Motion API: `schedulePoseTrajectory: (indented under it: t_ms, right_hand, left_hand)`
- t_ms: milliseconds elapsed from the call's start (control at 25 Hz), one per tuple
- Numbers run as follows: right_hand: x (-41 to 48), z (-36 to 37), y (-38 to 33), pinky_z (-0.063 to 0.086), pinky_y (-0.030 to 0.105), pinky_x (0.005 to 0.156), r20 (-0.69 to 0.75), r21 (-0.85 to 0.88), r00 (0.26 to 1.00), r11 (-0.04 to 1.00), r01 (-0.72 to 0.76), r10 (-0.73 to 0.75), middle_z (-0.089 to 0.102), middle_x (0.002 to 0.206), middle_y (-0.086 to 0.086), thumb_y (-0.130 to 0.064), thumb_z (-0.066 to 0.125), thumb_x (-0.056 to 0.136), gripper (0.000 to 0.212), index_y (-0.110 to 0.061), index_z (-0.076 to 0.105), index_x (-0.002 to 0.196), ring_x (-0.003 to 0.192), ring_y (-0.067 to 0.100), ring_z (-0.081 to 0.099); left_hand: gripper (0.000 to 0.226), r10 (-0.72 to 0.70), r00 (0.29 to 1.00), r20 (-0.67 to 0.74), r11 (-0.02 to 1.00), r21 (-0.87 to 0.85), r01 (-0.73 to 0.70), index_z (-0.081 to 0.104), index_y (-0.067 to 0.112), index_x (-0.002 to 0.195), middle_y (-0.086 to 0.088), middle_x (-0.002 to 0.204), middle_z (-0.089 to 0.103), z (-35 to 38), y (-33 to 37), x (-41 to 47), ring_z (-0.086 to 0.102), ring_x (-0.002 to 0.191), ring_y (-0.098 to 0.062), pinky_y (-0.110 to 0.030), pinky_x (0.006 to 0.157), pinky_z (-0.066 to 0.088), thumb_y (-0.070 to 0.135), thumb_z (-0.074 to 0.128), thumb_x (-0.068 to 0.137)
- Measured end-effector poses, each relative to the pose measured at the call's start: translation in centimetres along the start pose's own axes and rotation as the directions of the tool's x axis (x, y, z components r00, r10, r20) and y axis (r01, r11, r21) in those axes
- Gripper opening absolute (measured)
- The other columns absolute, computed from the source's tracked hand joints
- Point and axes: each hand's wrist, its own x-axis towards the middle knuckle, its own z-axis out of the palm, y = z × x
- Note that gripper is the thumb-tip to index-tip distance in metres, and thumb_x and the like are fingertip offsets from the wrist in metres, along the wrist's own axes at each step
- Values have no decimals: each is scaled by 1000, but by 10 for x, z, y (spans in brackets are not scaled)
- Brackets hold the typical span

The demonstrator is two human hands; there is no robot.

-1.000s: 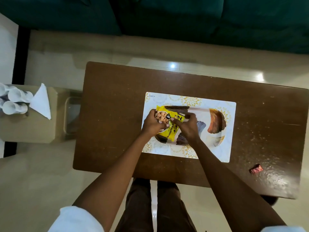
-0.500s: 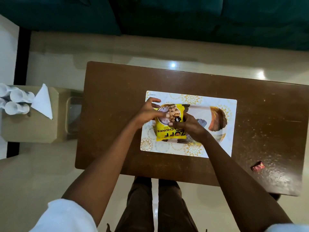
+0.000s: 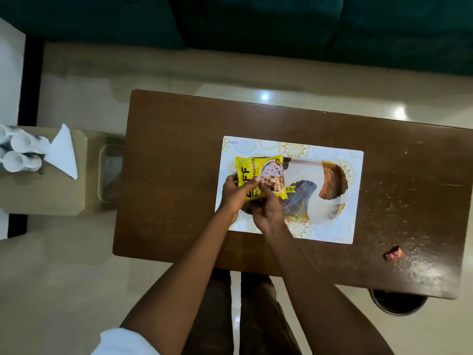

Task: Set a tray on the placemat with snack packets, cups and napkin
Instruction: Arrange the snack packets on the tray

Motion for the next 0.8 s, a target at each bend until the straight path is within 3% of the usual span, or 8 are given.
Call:
schedulePoseTrajectory:
  t_ms: [80,200,280,440,560,640,720,800]
  right_hand:
    - [3,-4,1,54,48,99,-117,-35,989,996,88,-91,68,136,20,-20,77,92,51,-2,62,138,121,37,67]
    - [6,-22,-23,60,39,86,-261,-210,909,938,274,-324,71,124,17,-21,85,86,53,0,62,129,106,28,72]
    - [8,-32,-41,58,29,79,-137,-437,893,836,333,-428,73,118,12,-28,85,86,56,-5,60,130,98,17,73]
    - [15,-23,-57,61,37,89,150,-747,891,541,386,-428,72,117,7,-27,79,93,46,-7,62,131,108,21,71]
    - [19,-15,-56,52,8,74,190,-776,817,427,465,-545,70,113,-4,-26,75,95,40,-11,61,129,96,-4,65]
    - [23,-15,-54,47,0,69,187,-782,790,398,479,-583,69,114,-4,-23,74,95,39,-11,59,129,93,-5,64]
    - [27,-15,-53,49,5,73,168,-789,793,402,464,-585,69,114,0,-18,75,95,39,-8,59,129,94,9,66]
    - [31,-12,-54,54,24,82,151,-802,802,403,441,-579,68,110,1,-17,76,93,37,-8,60,125,99,18,65]
  left_hand:
    - [40,28,999,-32,999,17,-27,67,14,117,0,103,77,-3,7,5,76,90,-13,-28,73,62,23,86,83]
    - [47,40,999,22,992,121,-42,65,13,126,0,108,75,-19,18,14,73,92,-12,-27,73,60,19,85,84]
    - [50,32,997,69,987,157,-43,63,11,131,-6,117,75,-30,19,16,73,102,-21,-28,72,60,16,83,86]
    - [50,53,994,94,981,181,-69,60,12,134,-9,124,74,-31,7,12,72,111,-25,-36,82,63,14,80,89]
    - [48,151,984,94,968,187,-167,60,12,136,-8,126,73,-23,5,11,70,116,-23,-40,97,59,15,77,91]
    - [47,196,977,81,941,263,-211,60,11,138,-8,128,71,-20,9,14,69,116,-22,-38,97,58,16,75,94]
    - [45,190,979,69,918,342,-202,61,8,139,-12,129,70,-19,14,21,69,117,-25,-44,99,59,15,72,96]
    - [45,155,986,68,894,415,-169,59,9,140,-16,135,64,-18,18,27,64,124,-31,-52,104,55,18,71,97]
